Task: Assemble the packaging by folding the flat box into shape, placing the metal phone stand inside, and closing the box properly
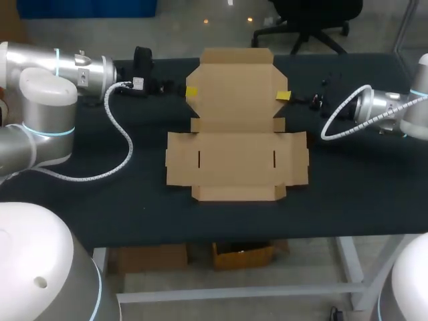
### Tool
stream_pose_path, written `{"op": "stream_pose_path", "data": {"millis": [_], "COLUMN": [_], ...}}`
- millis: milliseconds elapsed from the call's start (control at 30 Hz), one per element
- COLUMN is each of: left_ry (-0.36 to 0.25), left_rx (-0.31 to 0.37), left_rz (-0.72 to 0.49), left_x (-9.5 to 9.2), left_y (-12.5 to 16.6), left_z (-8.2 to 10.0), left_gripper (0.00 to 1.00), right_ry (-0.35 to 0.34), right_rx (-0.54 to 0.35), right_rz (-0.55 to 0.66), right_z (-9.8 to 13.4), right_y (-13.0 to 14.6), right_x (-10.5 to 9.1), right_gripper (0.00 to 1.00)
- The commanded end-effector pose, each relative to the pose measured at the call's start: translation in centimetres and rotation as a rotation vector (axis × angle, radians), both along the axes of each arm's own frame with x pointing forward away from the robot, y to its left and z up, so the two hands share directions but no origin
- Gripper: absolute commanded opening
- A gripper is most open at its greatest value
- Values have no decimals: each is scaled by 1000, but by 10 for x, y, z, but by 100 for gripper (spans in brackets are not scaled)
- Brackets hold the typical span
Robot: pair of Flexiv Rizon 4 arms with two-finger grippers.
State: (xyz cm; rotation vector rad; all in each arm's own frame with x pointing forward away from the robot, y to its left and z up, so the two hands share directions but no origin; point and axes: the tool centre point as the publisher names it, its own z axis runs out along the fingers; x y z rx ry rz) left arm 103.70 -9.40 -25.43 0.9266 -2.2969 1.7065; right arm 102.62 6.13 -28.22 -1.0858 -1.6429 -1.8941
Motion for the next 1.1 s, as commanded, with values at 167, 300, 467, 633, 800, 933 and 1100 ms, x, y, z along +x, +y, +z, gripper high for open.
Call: {"op": "stream_pose_path", "data": {"millis": [167,300,467,633,800,933,1100], "left_ry": [-6,0,5,6,14,16,18], "left_rx": [-7,-18,-26,-37,-52,-68,-79], "left_rz": [-33,-50,-72,-95,-117,-135,-151], "left_x": [6,7,8,8,8,8,8], "left_y": [-10,-14,-21,-28,-34,-39,-44], "left_z": [0,-2,-2,-2,-2,-3,-3], "left_gripper": [55,49,46,47,47,47,46], "right_ry": [-18,-26,-30,-34,-40,-45,-53], "right_rx": [14,22,27,27,28,33,37], "right_rz": [9,9,9,8,8,9,10], "right_z": [1,2,3,4,4,5,7], "right_y": [1,1,2,5,5,6,8], "right_x": [5,5,6,7,10,11,12], "right_gripper": [0,0,0,0,0,0,0]}}
